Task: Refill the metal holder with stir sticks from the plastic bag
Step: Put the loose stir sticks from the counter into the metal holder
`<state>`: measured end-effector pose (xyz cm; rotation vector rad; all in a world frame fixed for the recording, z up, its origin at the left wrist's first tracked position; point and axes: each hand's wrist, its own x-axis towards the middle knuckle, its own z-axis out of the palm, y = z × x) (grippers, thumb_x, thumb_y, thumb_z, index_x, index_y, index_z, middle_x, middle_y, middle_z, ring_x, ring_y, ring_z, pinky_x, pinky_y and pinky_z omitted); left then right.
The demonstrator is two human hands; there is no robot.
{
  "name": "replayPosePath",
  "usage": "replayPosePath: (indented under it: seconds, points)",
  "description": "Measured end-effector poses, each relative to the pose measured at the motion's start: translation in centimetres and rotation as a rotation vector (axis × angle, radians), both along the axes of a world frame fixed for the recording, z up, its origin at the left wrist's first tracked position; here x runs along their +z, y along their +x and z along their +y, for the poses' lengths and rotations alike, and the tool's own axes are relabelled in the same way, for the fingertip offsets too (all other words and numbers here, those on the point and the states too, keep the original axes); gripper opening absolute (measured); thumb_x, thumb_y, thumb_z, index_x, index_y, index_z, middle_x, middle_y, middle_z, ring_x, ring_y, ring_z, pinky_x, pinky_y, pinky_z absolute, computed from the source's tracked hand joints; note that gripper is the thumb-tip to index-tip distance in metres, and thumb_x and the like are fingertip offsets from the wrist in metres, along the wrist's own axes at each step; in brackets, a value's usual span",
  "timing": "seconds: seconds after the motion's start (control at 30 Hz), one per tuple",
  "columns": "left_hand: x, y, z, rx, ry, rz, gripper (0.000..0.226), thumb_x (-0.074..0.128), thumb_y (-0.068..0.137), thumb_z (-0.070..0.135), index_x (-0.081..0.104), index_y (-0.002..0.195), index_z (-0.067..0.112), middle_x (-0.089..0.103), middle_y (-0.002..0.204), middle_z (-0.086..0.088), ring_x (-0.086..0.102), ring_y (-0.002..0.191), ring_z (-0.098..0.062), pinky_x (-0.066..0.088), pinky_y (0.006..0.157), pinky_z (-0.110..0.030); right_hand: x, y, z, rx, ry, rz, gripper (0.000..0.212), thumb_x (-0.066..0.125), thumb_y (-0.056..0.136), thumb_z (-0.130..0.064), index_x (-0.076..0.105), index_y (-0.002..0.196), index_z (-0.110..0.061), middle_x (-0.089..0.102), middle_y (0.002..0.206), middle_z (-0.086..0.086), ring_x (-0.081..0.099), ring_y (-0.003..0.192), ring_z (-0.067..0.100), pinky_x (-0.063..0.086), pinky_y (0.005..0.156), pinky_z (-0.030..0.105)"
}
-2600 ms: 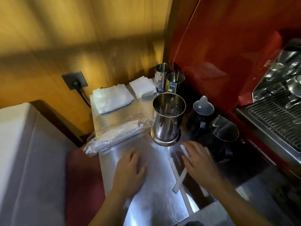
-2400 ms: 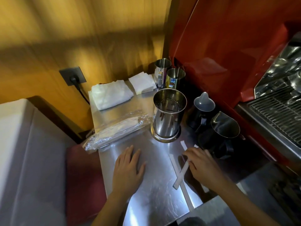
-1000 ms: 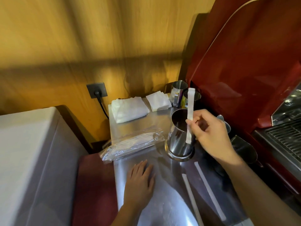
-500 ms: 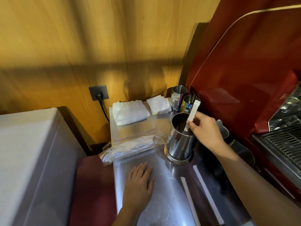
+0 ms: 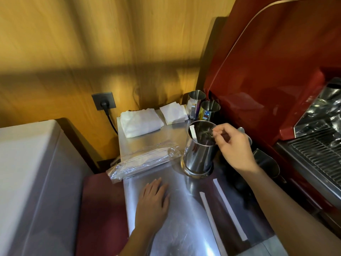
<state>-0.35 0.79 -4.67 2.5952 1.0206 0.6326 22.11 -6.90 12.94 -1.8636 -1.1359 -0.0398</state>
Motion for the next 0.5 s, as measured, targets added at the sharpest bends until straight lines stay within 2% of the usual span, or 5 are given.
replayPosePath:
  seconds: [0.1, 0.17, 0.27, 0.4, 0.5]
  points:
    - [-0.1, 0.0, 0.1, -0.006, 0.001, -0.004, 0.035, 0.070, 0.077, 0.017, 0.064, 0.112, 0.014, 0.063, 0.123, -0.011, 0.059, 0.111, -0.030, 0.047, 0.096, -0.045, -1.4, -0.9, -1.7, 0.037, -0.008, 0.051, 0.006, 0.058, 0.086, -0.008, 0.062, 0.083, -0.012, 0.060, 0.064, 0.003, 0.056, 0.058, 0.018, 0.045, 0.058, 0.023]
    - [0.0, 0.1, 0.1, -0.002, -0.003, -0.004, 0.036, 0.070, 0.077, 0.017, 0.064, 0.112, 0.014, 0.063, 0.123, -0.011, 0.059, 0.111, -0.031, 0.047, 0.096, -0.045, -2.9, -1.6, -2.9, 0.031, -0.074, 0.077, 0.010, 0.060, 0.086, -0.009, 0.061, 0.078, -0.014, 0.058, 0.061, 0.001, 0.055, 0.056, 0.015, 0.042, 0.053, 0.019]
    - [0.2, 0.1, 0.0, 0.001, -0.010, 0.003, 0.035, 0.068, 0.079, 0.018, 0.063, 0.114, 0.014, 0.062, 0.124, -0.011, 0.058, 0.112, -0.030, 0.047, 0.096, -0.046, -5.8, -2.3, -4.5, 0.003, -0.373, 0.047, 0.013, 0.062, 0.084, -0.026, 0.057, 0.077, -0.017, 0.054, 0.072, -0.004, 0.058, 0.070, 0.020, 0.040, 0.061, 0.026]
    - [0.5, 0.0, -0.2, -0.002, -0.011, 0.015, 0.035, 0.067, 0.080, 0.017, 0.062, 0.115, 0.014, 0.062, 0.125, -0.011, 0.057, 0.113, -0.030, 0.046, 0.097, -0.045, -8.7, -3.2, -6.1, -0.089, -0.933, 0.100, 0.071, 0.054, 0.076, -0.064, 0.041, 0.126, -0.016, 0.047, 0.124, 0.011, 0.052, 0.112, 0.032, 0.044, 0.087, 0.040]
    - [0.6, 0.0, -0.3, -0.005, -0.010, 0.019, 0.035, 0.068, 0.080, 0.016, 0.063, 0.115, 0.012, 0.061, 0.125, -0.013, 0.057, 0.113, -0.031, 0.045, 0.097, -0.045, -9.7, -4.0, -6.7, -0.123, -1.031, 0.140, 0.094, 0.057, 0.067, -0.072, 0.029, 0.135, -0.013, 0.039, 0.137, 0.016, 0.046, 0.121, 0.032, 0.042, 0.093, 0.040]
